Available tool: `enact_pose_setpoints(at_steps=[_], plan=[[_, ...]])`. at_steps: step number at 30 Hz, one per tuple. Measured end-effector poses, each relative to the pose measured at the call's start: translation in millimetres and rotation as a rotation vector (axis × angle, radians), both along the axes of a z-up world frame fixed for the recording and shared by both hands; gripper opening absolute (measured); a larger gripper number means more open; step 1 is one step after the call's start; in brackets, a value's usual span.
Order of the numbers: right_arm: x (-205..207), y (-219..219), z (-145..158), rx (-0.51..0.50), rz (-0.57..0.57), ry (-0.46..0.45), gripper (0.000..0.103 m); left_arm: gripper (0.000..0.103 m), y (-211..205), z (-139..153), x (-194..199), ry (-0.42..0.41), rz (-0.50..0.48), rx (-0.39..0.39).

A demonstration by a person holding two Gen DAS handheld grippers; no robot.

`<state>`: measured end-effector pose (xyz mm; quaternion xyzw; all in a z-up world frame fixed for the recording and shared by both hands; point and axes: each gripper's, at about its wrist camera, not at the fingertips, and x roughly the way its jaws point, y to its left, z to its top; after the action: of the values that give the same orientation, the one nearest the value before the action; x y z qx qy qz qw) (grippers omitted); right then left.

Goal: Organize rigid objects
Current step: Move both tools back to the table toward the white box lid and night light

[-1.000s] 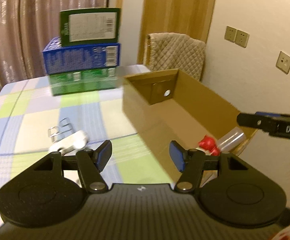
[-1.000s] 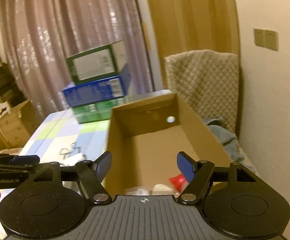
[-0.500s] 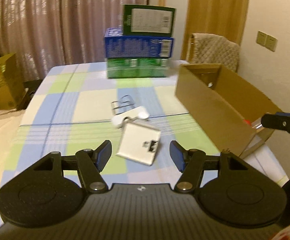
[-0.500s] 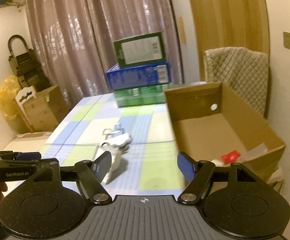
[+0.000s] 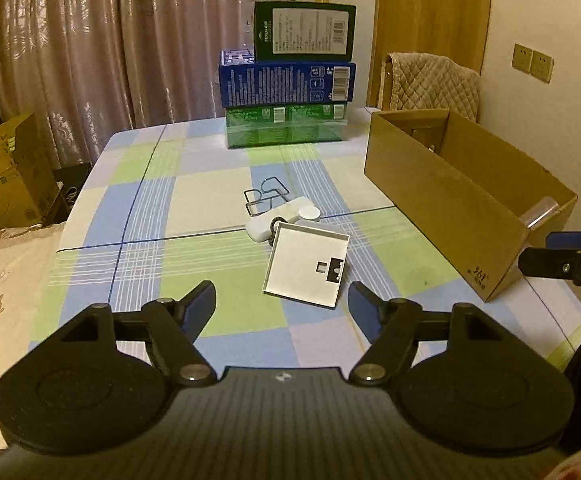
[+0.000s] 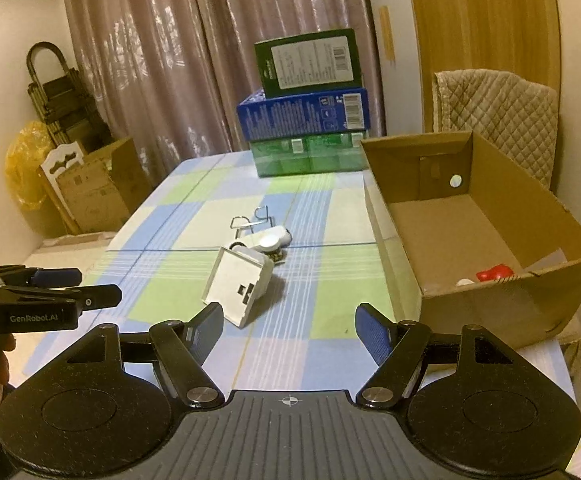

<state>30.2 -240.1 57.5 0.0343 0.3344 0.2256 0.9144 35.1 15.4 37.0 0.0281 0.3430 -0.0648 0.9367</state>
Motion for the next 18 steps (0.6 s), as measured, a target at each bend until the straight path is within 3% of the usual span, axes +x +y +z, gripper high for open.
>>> enact_pose_setpoints(at_steps=[10, 18], plan=[[11.6, 10.0, -16.1, -0.035, -0.016, -0.013, 0.07, 0.092, -1.9, -22.5, 29.2, 0.012, -0.105, 0.034], [37.6, 21.1, -43.1, -0.044, -0.019, 0.015, 0.07, 0.096, -7.0, -61.5, 69.5, 0.063, -0.161, 0.037]])
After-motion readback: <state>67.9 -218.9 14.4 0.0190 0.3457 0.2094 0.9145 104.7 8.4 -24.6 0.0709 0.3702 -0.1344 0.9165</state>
